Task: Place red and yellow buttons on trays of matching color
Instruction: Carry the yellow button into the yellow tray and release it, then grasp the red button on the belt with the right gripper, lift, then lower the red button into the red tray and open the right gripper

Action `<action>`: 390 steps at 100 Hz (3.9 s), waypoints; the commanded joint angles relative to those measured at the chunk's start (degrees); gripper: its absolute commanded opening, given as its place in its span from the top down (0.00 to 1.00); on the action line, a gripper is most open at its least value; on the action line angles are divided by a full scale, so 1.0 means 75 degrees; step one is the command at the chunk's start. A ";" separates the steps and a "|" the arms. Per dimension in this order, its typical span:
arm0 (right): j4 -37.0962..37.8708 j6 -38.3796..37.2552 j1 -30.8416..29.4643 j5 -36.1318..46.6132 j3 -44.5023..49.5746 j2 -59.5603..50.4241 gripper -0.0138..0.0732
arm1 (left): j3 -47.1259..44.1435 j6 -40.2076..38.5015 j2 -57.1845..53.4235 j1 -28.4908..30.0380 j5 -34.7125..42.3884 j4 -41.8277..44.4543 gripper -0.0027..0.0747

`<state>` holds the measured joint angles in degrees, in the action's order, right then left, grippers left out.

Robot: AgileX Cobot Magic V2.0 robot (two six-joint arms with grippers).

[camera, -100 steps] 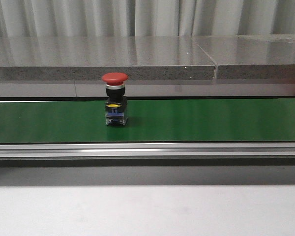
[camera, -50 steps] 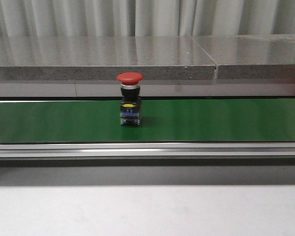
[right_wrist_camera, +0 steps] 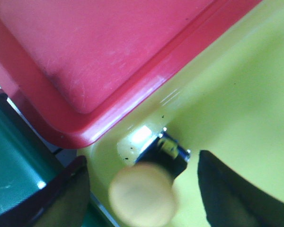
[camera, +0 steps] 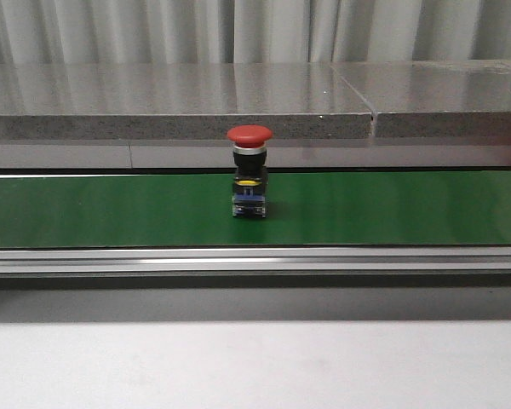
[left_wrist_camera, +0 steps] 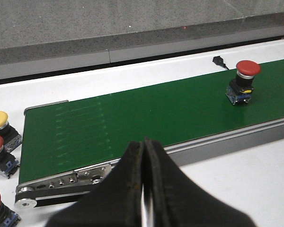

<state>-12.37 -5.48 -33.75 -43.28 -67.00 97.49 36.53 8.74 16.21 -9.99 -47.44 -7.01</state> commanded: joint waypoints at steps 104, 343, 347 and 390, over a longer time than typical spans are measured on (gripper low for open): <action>0.0442 0.0669 0.2930 -0.0462 -0.0165 -0.3301 0.26 | 0.0184 -0.0062 0.0081 -0.0062 0.0529 -0.0127 0.99; -0.0357 0.2296 0.4461 -0.0971 -0.2103 -0.1088 0.67 | 0.0184 -0.0062 0.0081 -0.0062 0.0529 -0.0127 0.99; -0.0357 0.2296 0.4194 -0.0963 -0.2103 -0.1088 0.67 | 0.0184 -0.0062 0.0081 -0.0062 0.0529 -0.0127 0.99; -0.0357 0.1197 0.1774 -0.0324 -0.2103 -0.1058 0.67 | 0.0184 -0.0062 0.0081 -0.0062 0.0529 -0.0127 0.99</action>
<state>-14.29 5.88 -18.23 -49.89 -80.76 92.20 36.53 8.74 16.21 -9.99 -47.44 -7.01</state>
